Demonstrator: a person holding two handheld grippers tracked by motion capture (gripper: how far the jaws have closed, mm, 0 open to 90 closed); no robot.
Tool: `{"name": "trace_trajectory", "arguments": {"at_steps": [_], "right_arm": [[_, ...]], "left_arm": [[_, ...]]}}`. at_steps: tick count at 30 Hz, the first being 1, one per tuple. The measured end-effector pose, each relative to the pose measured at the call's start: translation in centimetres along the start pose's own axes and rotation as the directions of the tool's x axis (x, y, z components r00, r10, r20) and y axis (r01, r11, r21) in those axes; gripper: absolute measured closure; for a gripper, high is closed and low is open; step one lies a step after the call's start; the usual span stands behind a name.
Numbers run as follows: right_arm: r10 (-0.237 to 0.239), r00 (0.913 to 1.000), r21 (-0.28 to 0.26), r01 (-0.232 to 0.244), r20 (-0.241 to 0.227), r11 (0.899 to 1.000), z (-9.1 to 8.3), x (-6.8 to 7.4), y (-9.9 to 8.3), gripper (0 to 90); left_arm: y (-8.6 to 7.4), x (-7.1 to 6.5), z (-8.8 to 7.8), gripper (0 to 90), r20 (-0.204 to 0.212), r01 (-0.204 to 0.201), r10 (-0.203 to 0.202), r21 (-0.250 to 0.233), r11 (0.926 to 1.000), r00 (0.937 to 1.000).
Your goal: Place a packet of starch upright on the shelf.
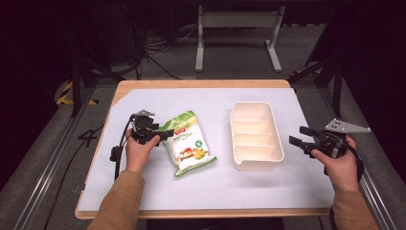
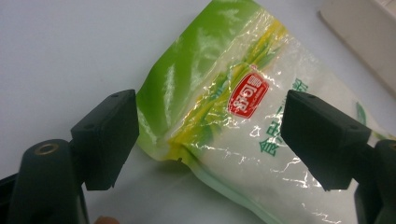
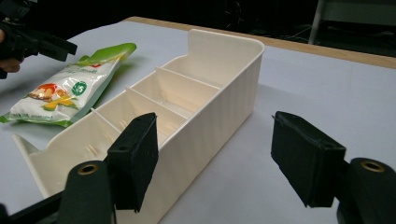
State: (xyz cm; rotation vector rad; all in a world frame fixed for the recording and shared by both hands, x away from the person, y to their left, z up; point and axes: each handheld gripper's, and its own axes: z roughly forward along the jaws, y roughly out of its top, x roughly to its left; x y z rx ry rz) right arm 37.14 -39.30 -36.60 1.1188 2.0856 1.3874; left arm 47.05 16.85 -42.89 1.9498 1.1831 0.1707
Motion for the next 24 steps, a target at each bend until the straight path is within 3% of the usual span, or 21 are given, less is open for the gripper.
{"name": "trace_trajectory", "arguments": {"at_steps": [12, 17, 24], "right_arm": [[0.0, 0.9999, 0.022, 0.0, -0.01, 1.0, 0.7, 0.2, -0.3, 31.4], [0.003, 1.0, 0.019, -0.003, -0.008, 1.0, 0.7, 0.1, -0.4, 31.3], [0.012, 0.9999, 0.018, -0.012, -0.006, 1.0, 0.6, 0.1, -0.5, 30.9]], "left_arm": [[-0.3, 0.2, 0.8, 18.1, -0.023, 0.036, -0.035, 0.053, 0.9979, 0.9991], [-0.4, 0.2, 1.4, 16.8, -0.007, 0.037, -0.036, 0.081, 0.996, 0.9993], [-0.5, 0.2, 1.7, 18.6, 0.018, 0.076, -0.078, 0.091, 0.9929, 0.9968]]}}
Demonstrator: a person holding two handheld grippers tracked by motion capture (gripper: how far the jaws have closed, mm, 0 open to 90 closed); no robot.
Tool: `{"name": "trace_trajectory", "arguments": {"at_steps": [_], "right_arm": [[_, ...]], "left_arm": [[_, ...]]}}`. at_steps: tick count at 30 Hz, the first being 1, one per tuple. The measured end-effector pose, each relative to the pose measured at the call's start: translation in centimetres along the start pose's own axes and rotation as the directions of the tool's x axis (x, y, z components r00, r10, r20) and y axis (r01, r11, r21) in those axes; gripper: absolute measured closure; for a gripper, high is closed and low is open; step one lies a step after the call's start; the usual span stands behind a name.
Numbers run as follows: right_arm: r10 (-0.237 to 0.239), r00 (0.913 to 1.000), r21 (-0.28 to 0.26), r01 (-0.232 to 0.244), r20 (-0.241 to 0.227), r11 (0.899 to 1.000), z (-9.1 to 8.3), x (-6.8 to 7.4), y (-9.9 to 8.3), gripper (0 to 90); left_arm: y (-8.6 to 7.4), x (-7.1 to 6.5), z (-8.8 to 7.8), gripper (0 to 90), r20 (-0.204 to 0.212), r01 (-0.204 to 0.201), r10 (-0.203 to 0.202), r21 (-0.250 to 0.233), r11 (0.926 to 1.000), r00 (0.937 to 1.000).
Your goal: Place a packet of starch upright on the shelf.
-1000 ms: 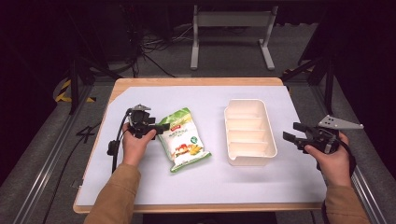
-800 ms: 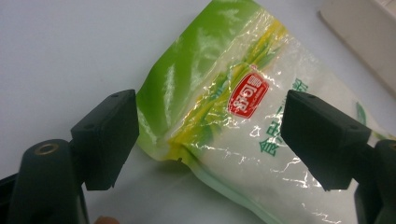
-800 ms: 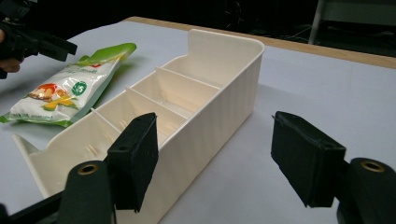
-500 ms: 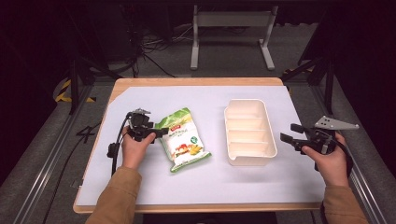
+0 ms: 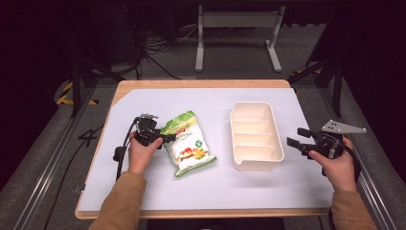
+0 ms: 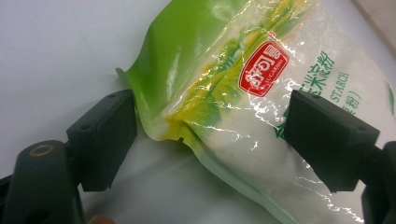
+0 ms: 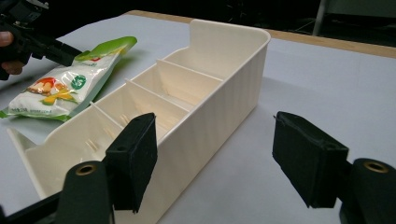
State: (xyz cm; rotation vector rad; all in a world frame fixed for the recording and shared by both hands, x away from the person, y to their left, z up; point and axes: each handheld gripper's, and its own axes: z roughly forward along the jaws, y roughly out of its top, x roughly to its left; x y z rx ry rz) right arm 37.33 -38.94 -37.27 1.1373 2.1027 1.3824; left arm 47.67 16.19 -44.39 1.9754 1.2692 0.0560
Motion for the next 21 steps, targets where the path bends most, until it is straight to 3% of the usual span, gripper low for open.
{"name": "trace_trajectory", "arguments": {"at_steps": [7, 8, 9, 10, 16, 19, 21], "right_arm": [[0.003, 1.0, -0.002, -0.003, -0.001, 1.0, 0.0, -0.1, 0.0, 30.9], [0.002, 1.0, -0.004, -0.002, -0.002, 1.0, 0.0, -0.1, 0.0, 30.9], [0.003, 1.0, -0.003, -0.003, 0.0, 1.0, 0.0, -0.1, 0.0, 30.9], [0.004, 1.0, -0.004, -0.004, 0.0, 1.0, 0.0, -0.1, 0.0, 30.9], [0.011, 0.9999, -0.001, -0.011, -0.004, 1.0, 0.0, 0.0, -0.1, 30.9], [0.012, 0.9999, -0.001, -0.012, -0.006, 1.0, 0.0, 0.0, -0.1, 32.0], [0.013, 0.9999, -0.002, -0.013, -0.01, 1.0, 0.0, 0.0, -0.1, 33.0]], "left_arm": [[-0.1, -0.8, 0.3, 34.8, -0.026, -0.024, 0.024, -0.005, 0.9997, 0.9994], [-0.2, -0.9, 0.3, 34.8, -0.022, -0.027, 0.027, -0.004, 0.9996, 0.9994], [-0.2, -1.0, 0.4, 44.6, -0.012, -0.03, 0.03, -0.001, 0.9995, 0.9995], [-0.2, -1.2, 0.5, 47.5, 0.002, -0.021, 0.021, -0.005, 0.9998, 0.9998], [-0.4, -1.2, 0.6, 60.9, 0.028, 0.002, -0.001, -0.008, 1.0, 0.9996], [-0.4, -1.6, 0.5, 75.3, -0.003, -0.024, 0.024, -0.009, 0.9997, 0.9997], [-0.4, -1.8, 0.5, 76.8, -0.018, -0.034, 0.034, -0.009, 0.9994, 0.9993]]}}
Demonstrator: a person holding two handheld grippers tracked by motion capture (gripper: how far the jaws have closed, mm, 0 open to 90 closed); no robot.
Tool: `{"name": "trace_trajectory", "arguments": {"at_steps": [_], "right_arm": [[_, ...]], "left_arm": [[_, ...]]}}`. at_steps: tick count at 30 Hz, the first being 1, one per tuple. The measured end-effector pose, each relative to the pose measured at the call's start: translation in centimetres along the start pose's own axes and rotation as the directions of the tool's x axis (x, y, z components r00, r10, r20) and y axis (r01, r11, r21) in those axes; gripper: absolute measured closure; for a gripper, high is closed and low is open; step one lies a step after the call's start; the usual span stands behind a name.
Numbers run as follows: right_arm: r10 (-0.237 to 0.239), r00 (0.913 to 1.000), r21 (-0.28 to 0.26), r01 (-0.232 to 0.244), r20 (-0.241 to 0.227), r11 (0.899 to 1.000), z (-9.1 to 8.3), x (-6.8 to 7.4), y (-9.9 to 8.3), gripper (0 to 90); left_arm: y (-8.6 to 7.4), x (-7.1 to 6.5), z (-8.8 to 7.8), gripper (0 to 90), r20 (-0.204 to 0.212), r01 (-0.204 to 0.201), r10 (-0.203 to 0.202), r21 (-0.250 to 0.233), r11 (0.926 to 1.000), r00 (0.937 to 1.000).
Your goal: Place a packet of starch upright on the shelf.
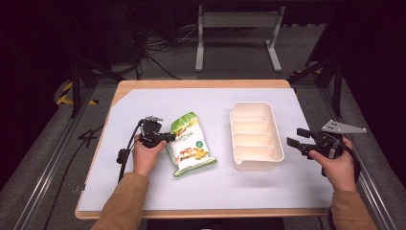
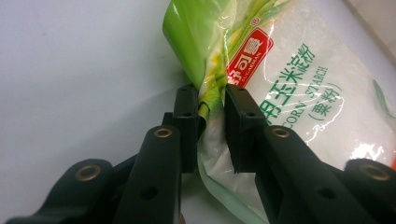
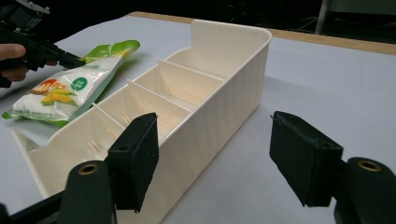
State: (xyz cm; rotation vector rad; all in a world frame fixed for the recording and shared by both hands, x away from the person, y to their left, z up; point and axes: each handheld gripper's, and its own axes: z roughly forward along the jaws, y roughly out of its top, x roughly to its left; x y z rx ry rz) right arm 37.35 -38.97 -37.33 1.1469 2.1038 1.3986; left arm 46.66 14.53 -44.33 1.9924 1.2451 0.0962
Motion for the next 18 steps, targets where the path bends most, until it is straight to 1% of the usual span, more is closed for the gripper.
{"name": "trace_trajectory", "arguments": {"at_steps": [5, 8, 11, 13, 14, 16, 18], "right_arm": [[-0.001, 1.0, -0.005, 0.001, -0.007, 1.0, -0.1, 0.0, 0.0, 36.7], [-0.008, 1.0, -0.002, 0.008, -0.003, 1.0, -0.2, -0.1, 0.0, 38.5], [-0.02, 0.9998, 0.0, 0.02, 0.001, 1.0, -0.3, -0.1, 0.0, 41.4], [-0.029, 0.9996, -0.002, 0.029, 0.006, 1.0, -0.3, -0.1, 0.1, 41.6], [-0.03, 0.9995, -0.004, 0.03, 0.007, 1.0, -0.4, 0.0, 0.1, 41.6], [-0.038, 0.9992, -0.004, 0.038, 0.012, 0.999, -0.4, 0.0, 0.1, 41.3], [-0.043, 0.9989, -0.005, 0.043, 0.016, 0.999, -0.5, 0.0, 0.2, 41.3]], "left_arm": [[-0.1, 0.1, -0.1, 78.2, 0.009, 0.02, -0.02, -0.008, 0.9998, 0.9998], [0.0, 0.1, -0.2, 78.7, 0.005, 0.016, -0.016, -0.012, 0.9998, 0.9999], [0.1, -0.2, -0.7, 79.0, 0.006, 0.016, -0.016, -0.035, 0.9993, 0.9999], [0.2, -0.2, -1.1, 79.2, 0.019, 0.01, -0.009, -0.053, 0.9985, 0.9998], [0.2, -0.2, -1.1, 79.2, 0.019, 0.01, -0.009, -0.053, 0.9985, 0.9998], [0.3, -0.5, -2.0, 79.1, 0.029, -0.02, 0.023, -0.088, 0.9959, 0.9993], [0.4, -0.7, -2.6, 78.8, 0.044, -0.03, 0.036, -0.119, 0.9924, 0.9984]]}}
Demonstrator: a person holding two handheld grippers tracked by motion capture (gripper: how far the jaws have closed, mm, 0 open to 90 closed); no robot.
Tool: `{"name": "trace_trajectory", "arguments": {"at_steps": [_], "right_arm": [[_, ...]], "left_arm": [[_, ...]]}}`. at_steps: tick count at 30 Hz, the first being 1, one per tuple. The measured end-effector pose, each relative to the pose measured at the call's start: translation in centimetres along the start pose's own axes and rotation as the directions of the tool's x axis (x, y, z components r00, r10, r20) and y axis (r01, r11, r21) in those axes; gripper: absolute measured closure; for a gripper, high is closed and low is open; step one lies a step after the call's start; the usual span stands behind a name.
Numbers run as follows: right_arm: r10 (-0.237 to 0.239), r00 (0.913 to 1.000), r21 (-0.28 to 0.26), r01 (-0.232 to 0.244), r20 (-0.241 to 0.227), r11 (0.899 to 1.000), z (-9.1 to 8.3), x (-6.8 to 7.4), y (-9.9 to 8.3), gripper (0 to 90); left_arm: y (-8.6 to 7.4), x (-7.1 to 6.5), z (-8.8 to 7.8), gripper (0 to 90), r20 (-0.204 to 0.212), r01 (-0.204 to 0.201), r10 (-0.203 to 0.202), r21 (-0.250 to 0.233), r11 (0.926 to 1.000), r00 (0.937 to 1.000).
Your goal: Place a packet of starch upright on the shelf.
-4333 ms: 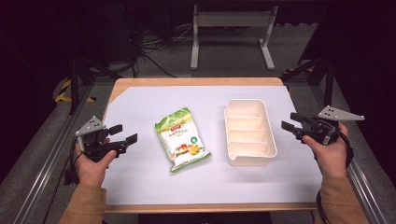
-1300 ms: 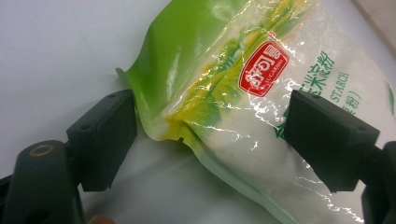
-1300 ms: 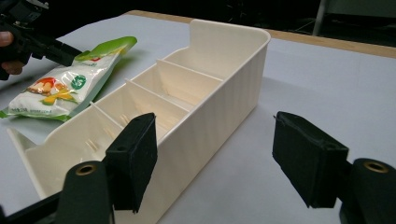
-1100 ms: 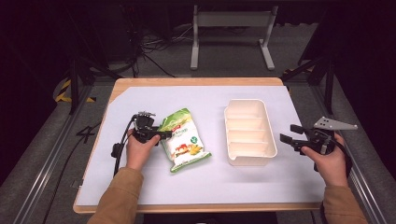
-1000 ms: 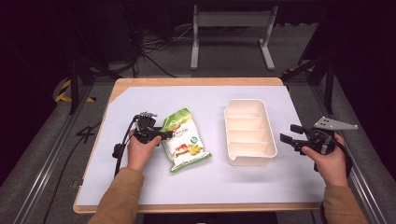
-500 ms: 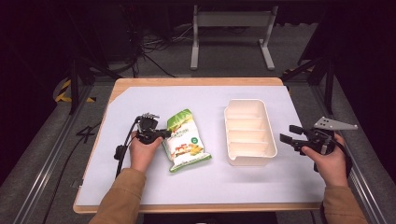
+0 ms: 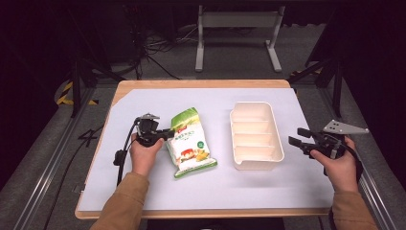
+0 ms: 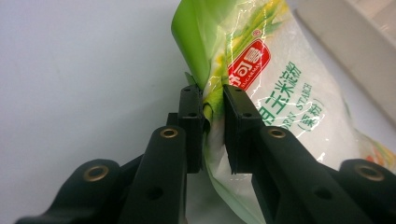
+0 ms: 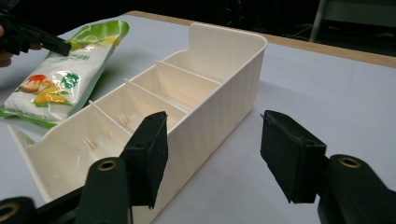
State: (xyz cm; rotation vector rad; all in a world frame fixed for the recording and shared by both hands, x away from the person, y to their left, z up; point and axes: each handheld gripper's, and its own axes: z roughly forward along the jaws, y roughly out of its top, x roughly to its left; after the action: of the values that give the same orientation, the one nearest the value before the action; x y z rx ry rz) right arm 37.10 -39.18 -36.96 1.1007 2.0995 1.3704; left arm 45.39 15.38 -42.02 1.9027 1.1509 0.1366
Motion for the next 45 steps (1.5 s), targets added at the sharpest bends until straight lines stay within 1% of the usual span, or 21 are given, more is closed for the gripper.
{"name": "trace_trajectory", "arguments": {"at_steps": [1, 3, 4, 6, 11, 13, 14, 15, 19, 23, 24, 28, 30, 31, 32, 33, 38, 39, 41, 42, 45], "right_arm": [[-0.005, 1.0, -0.001, 0.005, 0.003, 1.0, 0.0, 0.0, 0.0, 41.3], [-0.012, 0.9999, -0.004, 0.012, 0.003, 1.0, 0.0, 0.1, 0.1, 41.5], [-0.016, 0.9999, -0.004, 0.016, 0.002, 1.0, -0.1, 0.1, 0.1, 41.9], [-0.021, 0.9998, -0.004, 0.021, -0.002, 1.0, -0.1, 0.1, 0.2, 42.8], [-0.027, 0.9994, 0.001, 0.027, -0.023, 1.0, -0.2, 0.3, 0.2, 46.8], [-0.038, 0.9989, 0.004, 0.038, -0.027, 0.999, -0.2, 0.4, 0.3, 48.0], [-0.034, 0.999, 0.002, 0.034, -0.029, 0.999, -0.2, 0.5, 0.4, 48.3], [-0.037, 0.9989, 0.001, 0.037, -0.03, 0.999, -0.2, 0.5, 0.4, 48.4], [-0.052, 0.998, 0.004, 0.052, -0.035, 0.999, -0.2, 0.8, 0.6, 49.5], [-0.061, 0.9968, 0.003, 0.062, -0.052, 0.998, 0.0, 1.2, 0.8, 51.1], [-0.065, 0.9964, 0.005, 0.065, -0.056, 0.998, 0.0, 1.3, 0.8, 51.6], [-0.083, 0.9936, 0.003, 0.083, -0.077, 0.997, 0.0, 1.9, 1.2, 53.8], [-0.088, 0.9926, 0.0, 0.088, -0.084, 0.996, 0.0, 2.1, 1.4, 54.2], [-0.093, 0.9919, 0.0, 0.093, -0.086, 0.996, 0.0, 2.2, 1.5, 54.9], [-0.097, 0.9909, -0.001, 0.098, -0.093, 0.995, 0.0, 2.4, 1.6, 55.0], [-0.102, 0.9901, -0.001, 0.103, -0.096, 0.995, 0.1, 2.5, 1.7, 55.3], [-0.113, 0.9871, -0.003, 0.114, -0.113, 0.994, 0.3, 3.1, 2.0, 55.5], [-0.116, 0.9866, -0.002, 0.116, -0.115, 0.993, 0.3, 3.2, 2.1, 55.5], [-0.125, 0.9843, -0.007, 0.125, -0.125, 0.992, 0.3, 3.6, 2.4, 55.5], [-0.127, 0.9829, -0.013, 0.126, -0.133, 0.992, 0.3, 3.9, 2.6, 55.4], [-0.145, 0.9776, -0.024, 0.143, -0.153, 0.989, 0.3, 4.7, 3.0, 55.0]], "left_arm": [[0.0, 0.0, 0.0, 78.8, 0.0, 0.0, 0.0, 0.0, 1.0, 1.0], [0.3, -0.4, -0.9, 79.1, 0.037, -0.01, 0.011, -0.03, 0.9995, 0.9993], [0.5, -0.6, -1.1, 79.3, 0.041, -0.022, 0.023, -0.039, 0.999, 0.9989], [0.6, -0.7, -1.3, 79.7, 0.044, -0.03, 0.032, -0.043, 0.9986, 0.9985], [1.2, -2.0, -2.7, 80.4, 0.057, -0.061, 0.066, -0.082, 0.9948, 0.9962], [1.5, -2.5, -3.3, 80.6, 0.058, -0.08, 0.086, -0.099, 0.9919, 0.9946], [1.5, -2.7, -3.5, 80.8, 0.06, -0.076, 0.083, -0.104, 0.9917, 0.9947], [1.7, -2.9, -3.8, 80.9, 0.061, -0.088, 0.095, -0.112, 0.9899, 0.9936], [2.0, -3.7, -5.0, 81.3, 0.073, -0.101, 0.112, -0.144, 0.9845, 0.991], [2.4, -4.5, -6.5, 81.6, 0.087, -0.137, 0.154, -0.181, 0.9739, 0.9842], [2.4, -4.8, -6.8, 81.7, 0.086, -0.139, 0.158, -0.186, 0.9726, 0.9837], [2.6, -5.6, -7.8, 81.9, 0.084, -0.182, 0.203, -0.205, 0.9617, 0.9757], [2.7, -6.0, -8.3, 81.9, 0.083, -0.195, 0.217, -0.21, 0.958, 0.9727], [2.8, -6.2, -8.5, 82.0, 0.081, -0.211, 0.233, -0.217, 0.9532, 0.9692], [2.8, -6.4, -8.7, 82.0, 0.084, -0.211, 0.234, -0.22, 0.9523, 0.9686], [2.9, -6.6, -8.9, 82.1, 0.081, -0.225, 0.247, -0.221, 0.949, 0.9655], [3.0, -7.4, -9.8, 82.4, 0.08, -0.248, 0.272, -0.233, 0.9405, 0.9589], [3.1, -7.6, -10.0, 82.4, 0.08, -0.26, 0.286, -0.234, 0.9367, 0.955], [3.1, -7.8, -10.2, 82.5, 0.084, -0.259, 0.285, -0.237, 0.9364, 0.9549], [3.1, -8.1, -10.5, 82.5, 0.091, -0.267, 0.296, -0.243, 0.9325, 0.9509], [3.2, -8.5, -10.9, 82.6, 0.099, -0.28, 0.311, -0.245, 0.9283, 0.9452]]}}
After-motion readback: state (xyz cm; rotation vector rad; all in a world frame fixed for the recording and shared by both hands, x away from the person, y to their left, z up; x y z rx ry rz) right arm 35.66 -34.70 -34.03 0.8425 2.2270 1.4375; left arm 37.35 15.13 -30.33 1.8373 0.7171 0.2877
